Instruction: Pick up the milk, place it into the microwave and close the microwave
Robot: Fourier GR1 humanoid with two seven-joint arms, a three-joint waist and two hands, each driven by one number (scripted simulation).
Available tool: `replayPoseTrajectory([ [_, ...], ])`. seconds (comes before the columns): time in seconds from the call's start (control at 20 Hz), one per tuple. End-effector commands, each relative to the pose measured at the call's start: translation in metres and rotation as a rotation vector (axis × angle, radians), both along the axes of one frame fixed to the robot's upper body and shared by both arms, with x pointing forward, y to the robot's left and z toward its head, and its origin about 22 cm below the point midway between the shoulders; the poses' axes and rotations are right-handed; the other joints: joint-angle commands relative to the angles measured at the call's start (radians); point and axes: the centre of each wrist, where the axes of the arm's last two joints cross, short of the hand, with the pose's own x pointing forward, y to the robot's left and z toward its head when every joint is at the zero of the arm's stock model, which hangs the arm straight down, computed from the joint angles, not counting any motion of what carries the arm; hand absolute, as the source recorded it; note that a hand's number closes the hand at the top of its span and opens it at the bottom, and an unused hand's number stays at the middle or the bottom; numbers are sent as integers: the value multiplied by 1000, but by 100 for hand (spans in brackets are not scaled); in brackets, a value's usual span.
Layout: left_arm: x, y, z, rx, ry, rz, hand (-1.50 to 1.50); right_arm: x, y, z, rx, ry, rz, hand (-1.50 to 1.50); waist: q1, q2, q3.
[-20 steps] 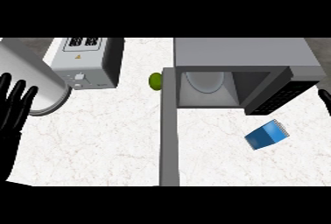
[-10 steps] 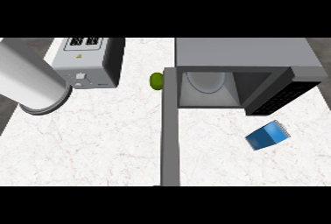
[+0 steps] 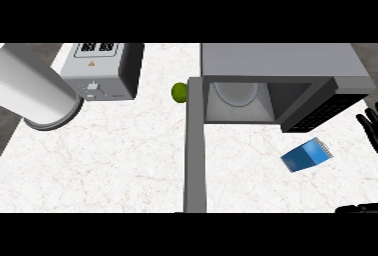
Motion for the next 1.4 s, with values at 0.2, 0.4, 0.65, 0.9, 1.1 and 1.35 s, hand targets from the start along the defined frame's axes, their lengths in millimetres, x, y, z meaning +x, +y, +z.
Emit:
replayPoseTrajectory([
  [0.2,-28,2,21,22,-6,1,-150,-3,-49,-51,-41,75,-109,-150,1,0,1],
  [0.4,-37,3,-4,-3,-7,-18,-150,27,-28,-99,-72,137,-113,-150,15,2,1],
  [0.65,-32,27,9,-11,-28,16,-150,-6,-49,-149,-88,176,-111,-150,2,2,1],
  [0.9,-37,29,16,-8,-14,2,-150,39,-42,-152,-165,153,-117,-150,4,2,1],
  [1.1,-55,30,7,-2,-19,-24,-150,28,-47,-179,-188,157,-99,-150,8,1,1],
  [1.35,-48,23,17,0,-10,-18,-150,35,-51,-195,-165,155,-91,-150,6,3,2],
])
